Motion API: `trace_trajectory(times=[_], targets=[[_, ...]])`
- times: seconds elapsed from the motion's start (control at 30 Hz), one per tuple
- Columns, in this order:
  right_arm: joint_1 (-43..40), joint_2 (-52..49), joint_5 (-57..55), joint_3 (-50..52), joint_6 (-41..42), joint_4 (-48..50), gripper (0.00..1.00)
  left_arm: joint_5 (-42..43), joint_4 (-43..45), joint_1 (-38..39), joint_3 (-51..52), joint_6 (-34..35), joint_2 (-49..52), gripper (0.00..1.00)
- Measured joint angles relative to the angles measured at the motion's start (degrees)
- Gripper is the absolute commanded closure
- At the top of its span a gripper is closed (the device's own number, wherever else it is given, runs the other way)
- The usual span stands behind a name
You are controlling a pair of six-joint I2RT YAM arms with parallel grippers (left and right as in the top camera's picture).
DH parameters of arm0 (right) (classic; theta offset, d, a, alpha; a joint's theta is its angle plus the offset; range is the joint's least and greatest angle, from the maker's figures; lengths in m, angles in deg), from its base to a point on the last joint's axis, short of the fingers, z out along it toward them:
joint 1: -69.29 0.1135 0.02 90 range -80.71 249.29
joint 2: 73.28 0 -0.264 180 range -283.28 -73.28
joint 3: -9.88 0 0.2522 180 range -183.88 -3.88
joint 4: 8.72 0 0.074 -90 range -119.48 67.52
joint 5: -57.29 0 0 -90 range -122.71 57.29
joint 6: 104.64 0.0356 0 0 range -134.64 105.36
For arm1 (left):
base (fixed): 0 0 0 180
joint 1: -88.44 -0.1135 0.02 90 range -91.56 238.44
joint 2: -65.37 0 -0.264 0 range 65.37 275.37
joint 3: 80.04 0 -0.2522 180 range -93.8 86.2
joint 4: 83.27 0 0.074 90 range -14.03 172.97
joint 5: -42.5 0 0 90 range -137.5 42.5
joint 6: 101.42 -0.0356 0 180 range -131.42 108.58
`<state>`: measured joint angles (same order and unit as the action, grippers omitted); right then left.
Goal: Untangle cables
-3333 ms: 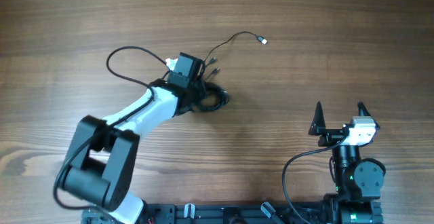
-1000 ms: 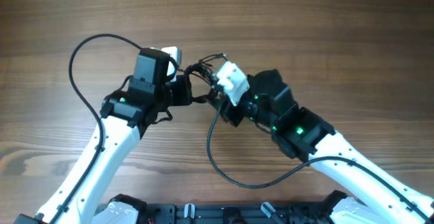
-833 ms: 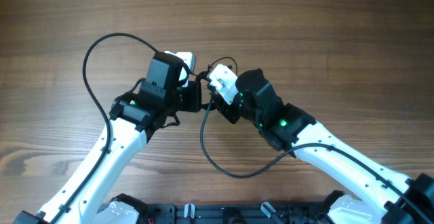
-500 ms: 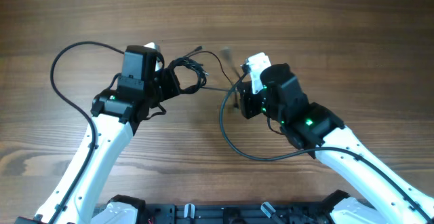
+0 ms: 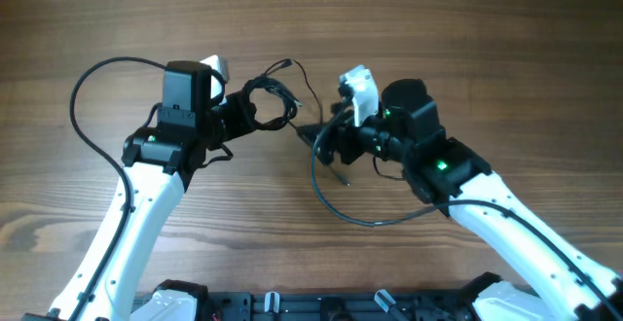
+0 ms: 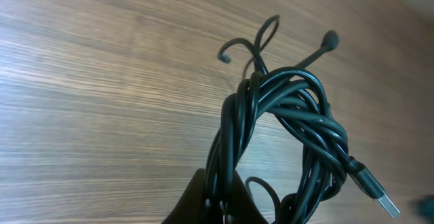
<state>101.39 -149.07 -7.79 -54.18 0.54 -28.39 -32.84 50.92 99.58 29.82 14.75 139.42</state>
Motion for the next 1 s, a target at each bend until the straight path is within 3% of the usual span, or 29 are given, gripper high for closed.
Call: trace_trajectory(times=[0.07, 0.17, 0.27, 0.33, 0.37, 0.43, 0.47, 0.67, 0.77, 0.9, 0.93, 1.0], targets=[[0.0, -2.8, 2.2, 0.0, -2.2, -0.6, 0.24, 1.8, 0.6, 0.0, 0.0, 1.3, 0.0, 0.96], [0.0, -4.2, 3.4, 0.0, -3.8, 3.3, 0.48, 3.5, 0.7, 0.0, 0.0, 2.9, 0.0, 0.96], [0.0, -5.0, 3.7, 0.0, -4.6, 8.0, 0.53, 7.2, 0.7, 0.0, 0.0, 3.4, 0.0, 0.96], [0.0, -6.1, 3.8, 0.0, -4.6, 9.7, 0.64, 9.2, 0.8, 0.0, 0.0, 3.7, 0.0, 0.96], [-0.1, -6.6, 3.5, 0.0, -4.8, 10.3, 0.70, 9.4, 0.7, -0.1, 0.0, 3.7, 0.0, 0.96], [-0.1, -7.6, 2.0, 0.0, -4.7, 10.6, 0.93, 10.2, 0.7, -0.3, 0.0, 3.8, 0.0, 0.96], [-0.1, -7.9, 1.2, 0.0, -4.3, 10.5, 0.96, 10.5, 0.7, -0.3, 0.0, 3.8, 0.0, 0.96], [-0.4, -8.0, -0.4, 0.0, -4.5, 10.8, 0.96, 11.0, 0.8, -0.4, 0.0, 4.0, 0.0, 0.96], [-1.7, -8.0, -2.2, -0.3, 0.4, 6.3, 0.96, 12.3, 1.4, -0.3, 0.0, 4.0, 0.0, 0.96], [-12.7, -8.4, -8.5, -0.5, 6.5, -4.3, 0.96, 12.9, 2.5, 0.0, 0.0, 5.9, 0.0, 0.96], [-15.9, -8.5, -9.4, -0.5, 8.2, -6.6, 0.88, 12.8, 2.9, 0.0, 0.0, 6.8, 0.0, 0.96], [-19.7, -8.5, -6.2, -0.5, 8.8, -6.2, 0.59, 12.6, 4.1, 0.0, 0.0, 7.9, 0.0, 0.96]])
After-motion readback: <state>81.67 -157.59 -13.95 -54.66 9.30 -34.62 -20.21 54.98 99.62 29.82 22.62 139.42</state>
